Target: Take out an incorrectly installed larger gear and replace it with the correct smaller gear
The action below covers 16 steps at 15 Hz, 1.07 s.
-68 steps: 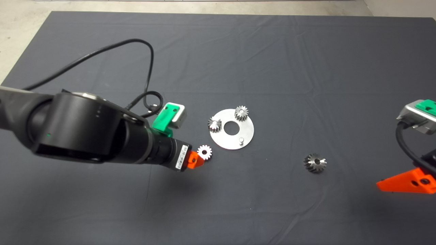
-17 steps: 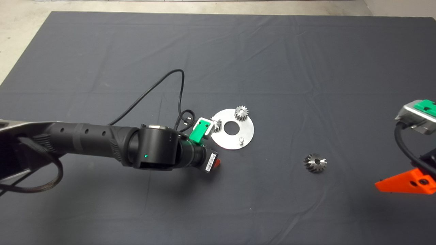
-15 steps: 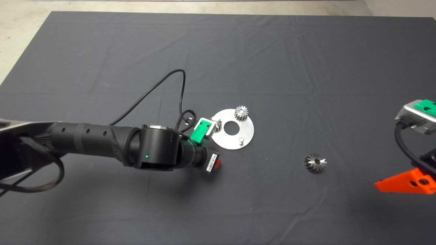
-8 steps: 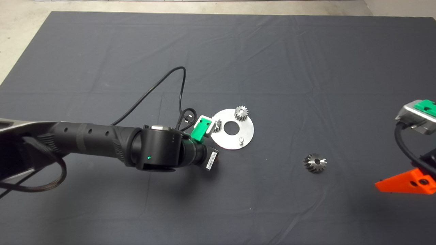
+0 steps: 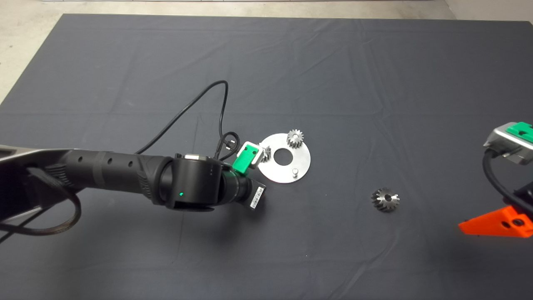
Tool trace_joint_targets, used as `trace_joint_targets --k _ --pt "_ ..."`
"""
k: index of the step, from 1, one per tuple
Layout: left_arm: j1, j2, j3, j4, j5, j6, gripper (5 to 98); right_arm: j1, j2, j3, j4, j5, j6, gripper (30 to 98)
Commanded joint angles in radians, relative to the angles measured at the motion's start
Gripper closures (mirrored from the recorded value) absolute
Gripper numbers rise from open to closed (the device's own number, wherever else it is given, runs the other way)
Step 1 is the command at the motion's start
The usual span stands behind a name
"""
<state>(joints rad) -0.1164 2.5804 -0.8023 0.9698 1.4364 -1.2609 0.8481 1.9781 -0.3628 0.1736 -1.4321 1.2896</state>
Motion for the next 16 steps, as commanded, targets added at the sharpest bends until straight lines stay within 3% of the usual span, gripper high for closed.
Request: trace_joint_targets --k 1,6,9,11,16 --pt "-0.009 0.001 0.016 0.015 0.009 0.012 38.7 0.02 -0.003 0.006 0.032 0.004 0.007 31.5" --pt "0.011 0.003 0.016 0.052 0.022 0.041 38.7 0.02 -0.003 0.006 0.03 0.004 0.007 31.5" --pt "0.015 0.02 0.013 0.056 0.024 0.058 43.5 0.02 -0.003 0.005 0.03 0.002 0.007 31.6" --pt "0.015 0.03 0.011 0.056 0.044 0.06 43.5 0.02 -0.004 0.004 0.032 0.002 0.007 31.6" --pt "0.018 0.034 0.006 0.069 0.052 0.07 48.6 0.02 -0.004 0.006 0.032 0.002 0.007 31.6"
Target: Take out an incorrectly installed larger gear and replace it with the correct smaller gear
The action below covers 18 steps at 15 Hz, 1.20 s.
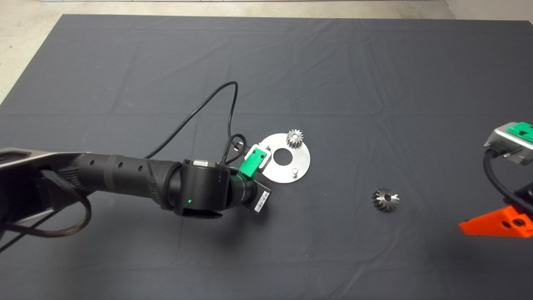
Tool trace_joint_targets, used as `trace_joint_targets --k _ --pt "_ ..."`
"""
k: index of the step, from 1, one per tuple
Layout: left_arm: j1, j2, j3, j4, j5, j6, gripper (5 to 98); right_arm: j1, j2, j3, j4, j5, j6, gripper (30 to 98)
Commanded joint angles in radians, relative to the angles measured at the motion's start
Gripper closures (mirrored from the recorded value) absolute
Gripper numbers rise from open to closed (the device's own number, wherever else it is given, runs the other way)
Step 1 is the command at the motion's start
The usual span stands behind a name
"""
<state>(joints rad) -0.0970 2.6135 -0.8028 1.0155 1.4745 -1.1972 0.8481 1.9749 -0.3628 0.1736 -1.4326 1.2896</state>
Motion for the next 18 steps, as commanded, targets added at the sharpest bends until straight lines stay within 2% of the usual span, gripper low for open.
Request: trace_joint_targets --k 1,2,6,8,10,15,18 --pt "0.002 0.003 0.007 0.023 0.018 0.007 49.2 0.02 -0.001 0.006 0.032 0.003 0.007 31.6" --pt "0.006 0.003 0.007 0.023 0.021 0.012 53.1 0.02 -0.001 0.006 0.032 0.003 0.007 31.6" --pt "0.026 0.0 0.007 0.026 0.023 0.03 53.7 0.02 -0.001 0.006 0.031 0.003 0.007 31.5" --pt "0.026 0.0 0.008 0.026 0.023 0.03 53.7 0.02 -0.001 0.004 0.03 0.003 0.007 31.6" --pt "0.026 0.001 0.012 0.026 0.023 0.03 58.2 0.02 -0.001 0.004 0.032 0.003 0.007 31.6" --pt "0.019 0.008 0.012 0.03 0.021 0.028 58.2 0.02 -0.001 0.006 0.031 0.003 0.007 31.6" --pt "0.019 0.009 0.008 0.031 0.021 0.027 63.4 0.02 -0.001 0.005 0.032 0.003 0.007 31.6"
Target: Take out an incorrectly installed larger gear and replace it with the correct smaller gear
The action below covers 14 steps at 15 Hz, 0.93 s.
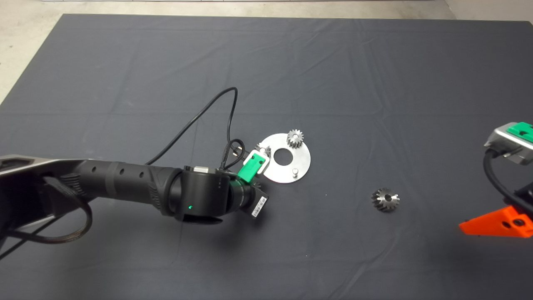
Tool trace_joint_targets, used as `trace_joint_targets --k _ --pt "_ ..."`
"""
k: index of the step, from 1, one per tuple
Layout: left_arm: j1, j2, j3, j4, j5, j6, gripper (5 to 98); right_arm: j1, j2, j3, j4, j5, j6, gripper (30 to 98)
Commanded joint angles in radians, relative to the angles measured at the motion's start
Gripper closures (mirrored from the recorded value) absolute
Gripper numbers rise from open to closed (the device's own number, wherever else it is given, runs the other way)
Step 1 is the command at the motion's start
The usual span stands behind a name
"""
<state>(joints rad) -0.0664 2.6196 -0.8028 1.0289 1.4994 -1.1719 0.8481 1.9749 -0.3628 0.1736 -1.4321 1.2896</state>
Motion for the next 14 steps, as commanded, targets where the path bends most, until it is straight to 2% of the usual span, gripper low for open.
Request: trace_joint_targets --k 1,7,9,11,12,14 --pt "-0.012 0.003 0.01 0.017 -0.005 0.003 63.6 0.02 -0.001 0.004 0.032 0.002 0.007 31.6" --pt "-0.013 0.004 0.013 0.016 -0.004 0.0 66.8 0.02 -0.001 0.004 0.032 0.002 0.007 31.5" --pt "-0.019 0.004 0.018 0.013 0.008 0.005 68.9 0.02 -0.001 0.004 0.033 0.002 0.007 31.6" --pt "-0.07 0.024 0.021 0.003 0.019 -0.002 68.9 0.02 -0.001 0.006 0.032 0.002 0.007 31.5" --pt "-0.086 0.034 0.021 -0.016 0.033 -0.005 68.9 0.02 -0.001 0.005 0.032 0.002 0.007 31.6" --pt "-0.141 0.087 0.019 -0.078 0.079 -0.018 68.9 0.02 -0.001 0.004 0.032 0.002 0.007 31.6"
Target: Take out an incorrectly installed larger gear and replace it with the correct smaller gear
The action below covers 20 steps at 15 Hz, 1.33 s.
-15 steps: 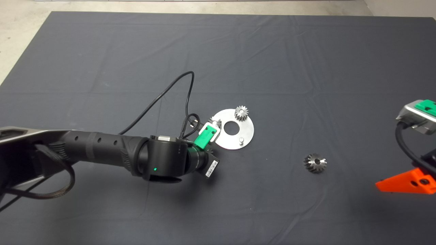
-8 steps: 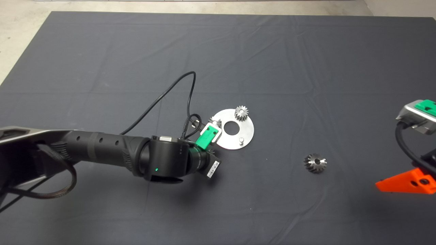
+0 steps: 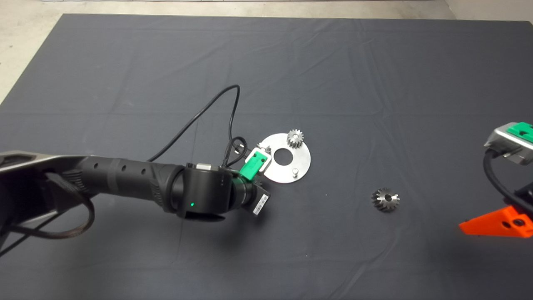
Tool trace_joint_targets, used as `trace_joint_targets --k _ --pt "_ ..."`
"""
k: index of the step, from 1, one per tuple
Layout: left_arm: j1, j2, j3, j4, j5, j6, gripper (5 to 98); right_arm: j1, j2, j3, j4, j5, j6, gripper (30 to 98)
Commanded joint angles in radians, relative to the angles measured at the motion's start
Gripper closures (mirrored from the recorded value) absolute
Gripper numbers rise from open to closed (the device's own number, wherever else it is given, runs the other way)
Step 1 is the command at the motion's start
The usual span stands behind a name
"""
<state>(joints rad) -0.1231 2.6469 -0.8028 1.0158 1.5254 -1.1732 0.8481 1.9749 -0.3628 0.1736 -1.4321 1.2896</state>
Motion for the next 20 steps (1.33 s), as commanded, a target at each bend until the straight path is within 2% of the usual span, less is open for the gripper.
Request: trace_joint_targets --k 1,4,8,14,18,20 --pt "-0.093 0.076 0.021 -0.071 0.066 -0.02 68.9 0.02 -0.001 0.006 0.032 0.002 0.007 31.6" --pt "-0.131 0.115 0.021 -0.093 0.067 -0.049 68.9 0.02 -0.003 0.004 0.035 0.002 0.007 31.6" --pt "-0.167 0.195 0.008 -0.119 0.068 -0.063 69.0 0.02 -0.012 0.006 0.035 0.002 0.007 31.6" --pt "-0.168 0.288 -0.093 -0.143 0.067 -0.062 69.0 0.02 -0.02 0.006 0.035 0.002 0.007 31.5" --pt "-0.162 0.298 -0.168 -0.141 0.065 -0.051 69.1 0.02 -0.02 0.006 0.033 0.002 0.007 31.6" --pt "-0.159 0.298 -0.196 -0.141 0.065 -0.026 69.2 0.02 -0.02 0.006 0.033 0.003 0.007 31.5"
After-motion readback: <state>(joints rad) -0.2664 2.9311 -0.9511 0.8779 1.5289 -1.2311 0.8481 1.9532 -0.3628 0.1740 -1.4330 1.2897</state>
